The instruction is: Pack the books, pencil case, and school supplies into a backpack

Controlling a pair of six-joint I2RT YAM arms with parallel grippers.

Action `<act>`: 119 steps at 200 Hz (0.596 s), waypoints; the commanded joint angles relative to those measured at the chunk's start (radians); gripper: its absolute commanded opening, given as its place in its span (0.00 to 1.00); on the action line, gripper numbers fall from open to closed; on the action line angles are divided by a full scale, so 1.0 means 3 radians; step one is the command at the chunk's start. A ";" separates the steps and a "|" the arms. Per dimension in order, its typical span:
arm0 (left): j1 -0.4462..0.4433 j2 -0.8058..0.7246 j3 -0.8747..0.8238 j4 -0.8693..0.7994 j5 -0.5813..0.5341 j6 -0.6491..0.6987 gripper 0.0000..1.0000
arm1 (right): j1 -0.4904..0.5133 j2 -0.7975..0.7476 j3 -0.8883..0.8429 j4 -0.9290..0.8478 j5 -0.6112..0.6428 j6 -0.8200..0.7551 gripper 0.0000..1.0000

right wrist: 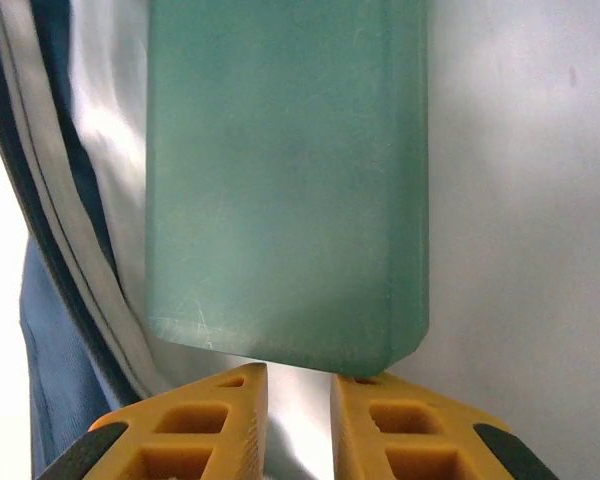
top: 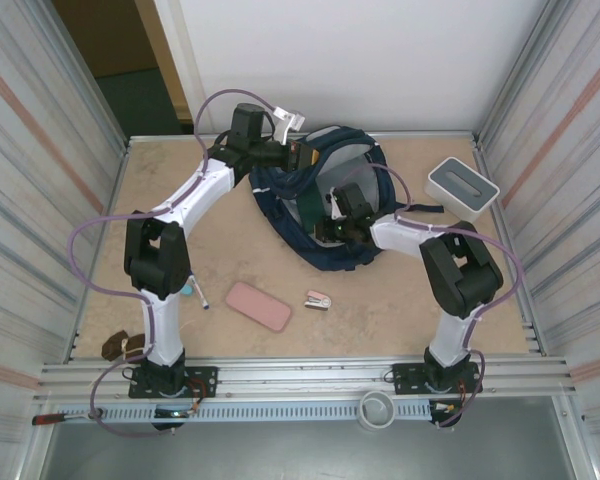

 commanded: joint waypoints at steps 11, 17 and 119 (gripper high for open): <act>0.0011 -0.0125 0.0018 0.0301 0.0172 -0.0006 0.00 | -0.0094 0.0246 0.0413 0.0243 0.0167 -0.0075 0.27; 0.0011 -0.0125 0.0005 0.0302 0.0177 -0.0007 0.00 | -0.0116 0.0290 0.0454 0.0298 0.0167 -0.0075 0.28; 0.0009 -0.0094 -0.0016 0.0347 0.0150 -0.0047 0.00 | 0.1077 -0.0861 -0.0480 -0.0132 0.0355 -0.1192 0.79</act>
